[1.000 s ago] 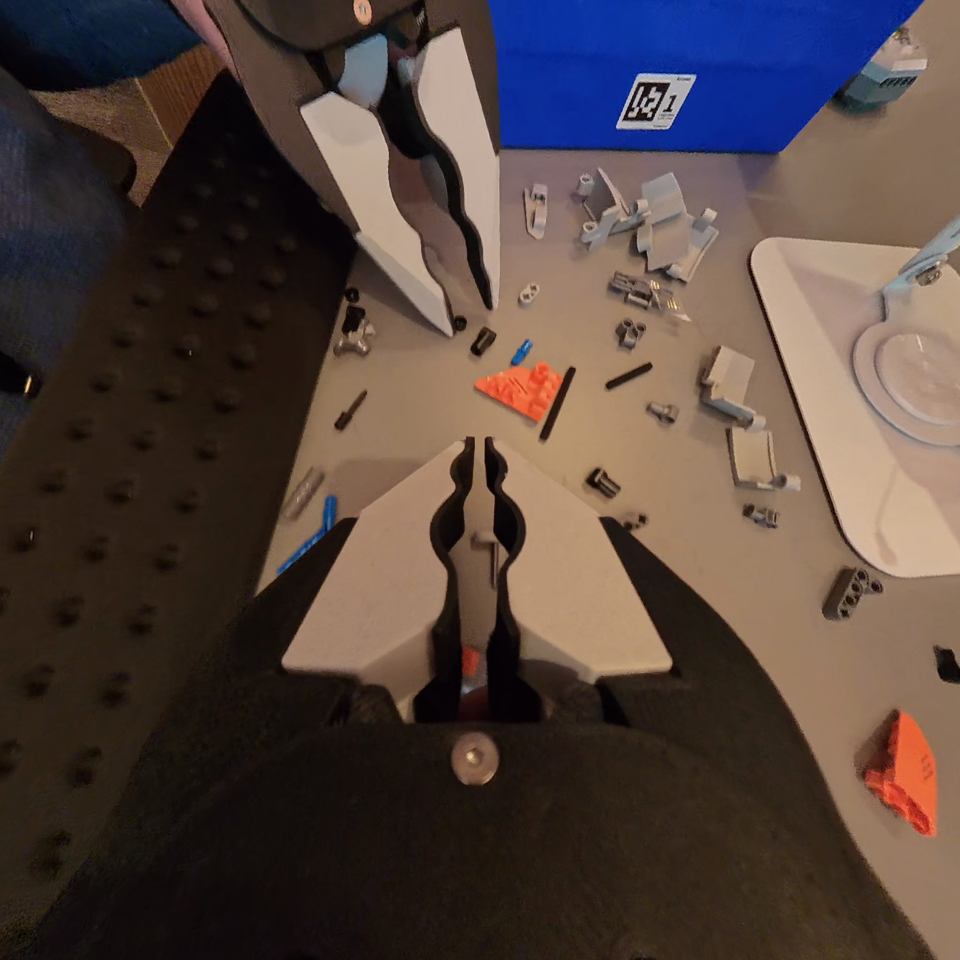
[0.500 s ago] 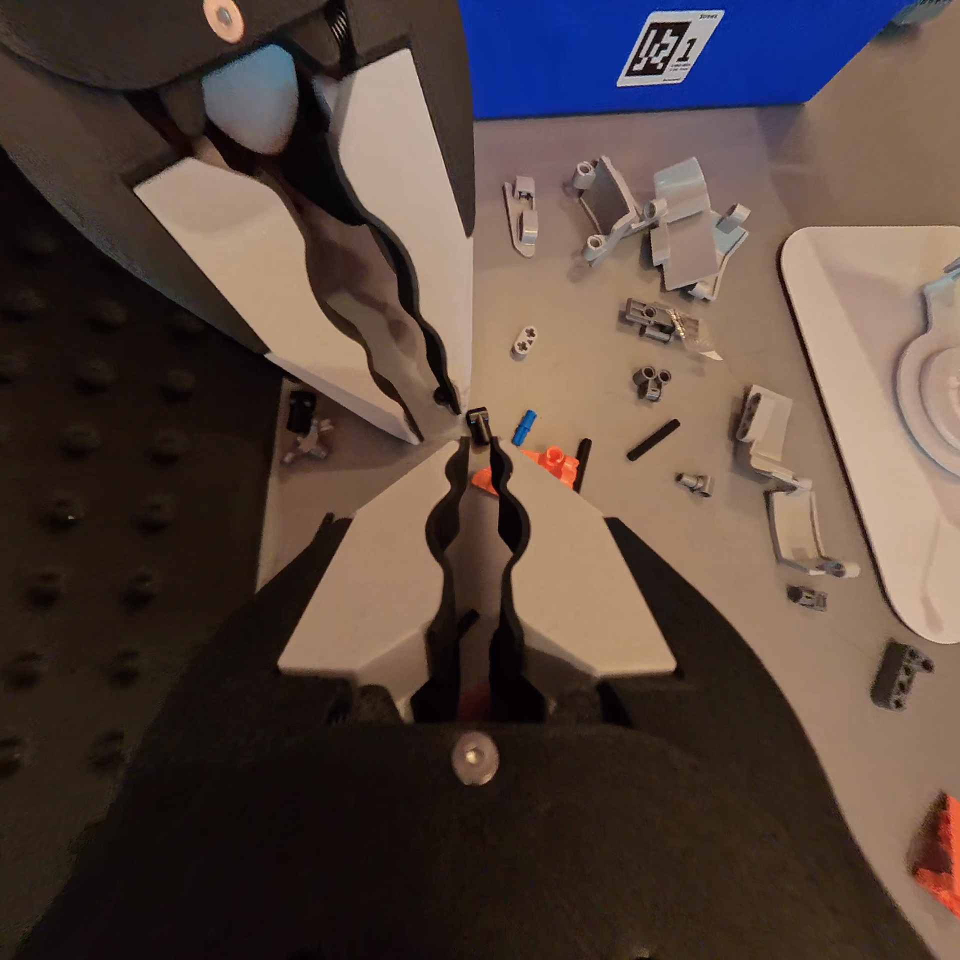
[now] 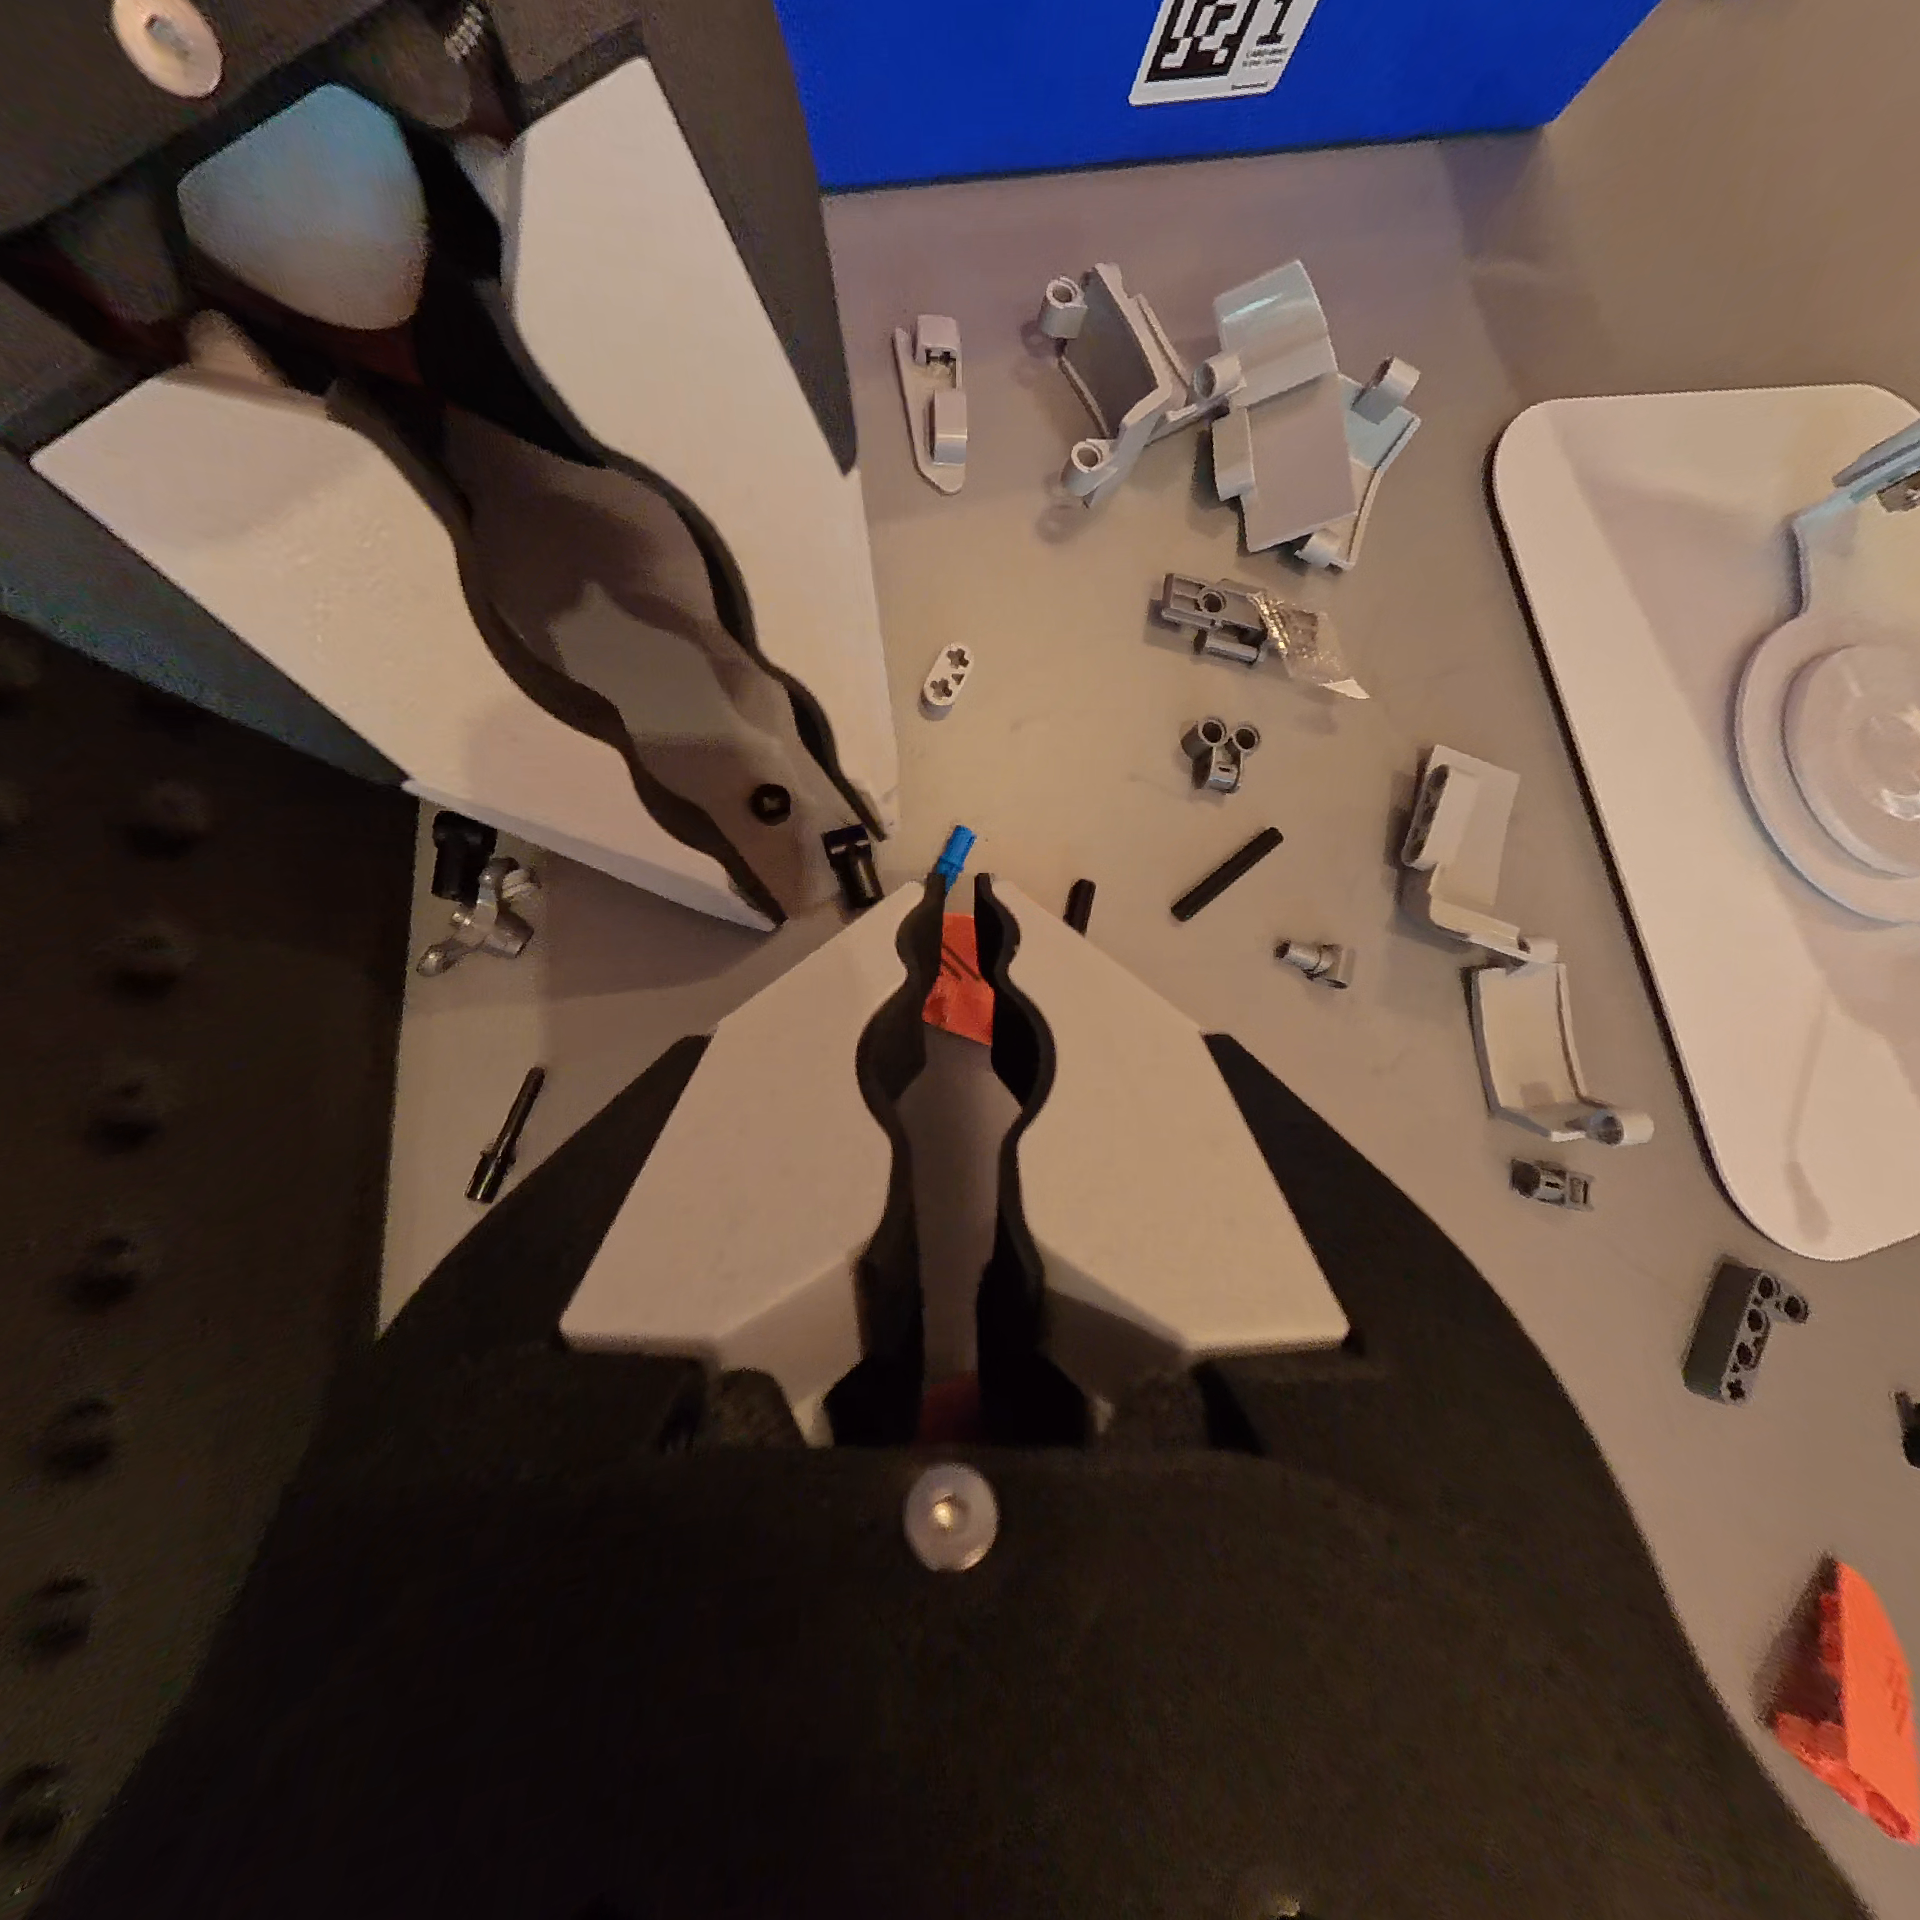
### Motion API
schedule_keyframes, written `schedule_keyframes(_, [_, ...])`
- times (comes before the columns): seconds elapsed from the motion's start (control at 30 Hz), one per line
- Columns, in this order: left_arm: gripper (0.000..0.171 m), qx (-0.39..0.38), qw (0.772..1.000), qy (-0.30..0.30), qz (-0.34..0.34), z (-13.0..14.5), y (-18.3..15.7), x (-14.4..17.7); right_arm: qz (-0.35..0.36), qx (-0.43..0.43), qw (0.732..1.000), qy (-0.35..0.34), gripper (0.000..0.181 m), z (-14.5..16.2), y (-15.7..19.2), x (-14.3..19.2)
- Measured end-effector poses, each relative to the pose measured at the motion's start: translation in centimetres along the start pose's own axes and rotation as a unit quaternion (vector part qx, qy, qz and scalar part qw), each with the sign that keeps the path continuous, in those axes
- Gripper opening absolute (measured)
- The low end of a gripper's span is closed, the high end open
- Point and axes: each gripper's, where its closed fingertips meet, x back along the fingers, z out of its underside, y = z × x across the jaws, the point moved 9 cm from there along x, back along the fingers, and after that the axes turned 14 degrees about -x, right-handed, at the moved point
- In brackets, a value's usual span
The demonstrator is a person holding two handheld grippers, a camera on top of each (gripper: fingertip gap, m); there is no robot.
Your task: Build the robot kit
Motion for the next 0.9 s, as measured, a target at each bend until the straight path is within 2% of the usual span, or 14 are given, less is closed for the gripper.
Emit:
schedule_keyframes(0.27, [0.022, -0.006, 1.000, 0.001, -0.016, 0.1, -0.2, 0.1, -0.005, -0.003, 1.000, 0.020, 0.007, -0.3, 0.2, -1.0])
schedule_keyframes(0.5, [0.023, -0.005, 1.000, -0.009, -0.015, 0.2, -0.2, 0.3, -0.010, -0.012, 1.000, 0.027, 0.002, -0.5, 0.0, -1.4])
schedule_keyframes(0.9, [0.022, 0.006, 1.000, -0.014, -0.016, 0.3, 0.0, 0.4, -0.020, -0.020, 1.000, 0.008, 0.002, 0.0, -0.6, 0.2])
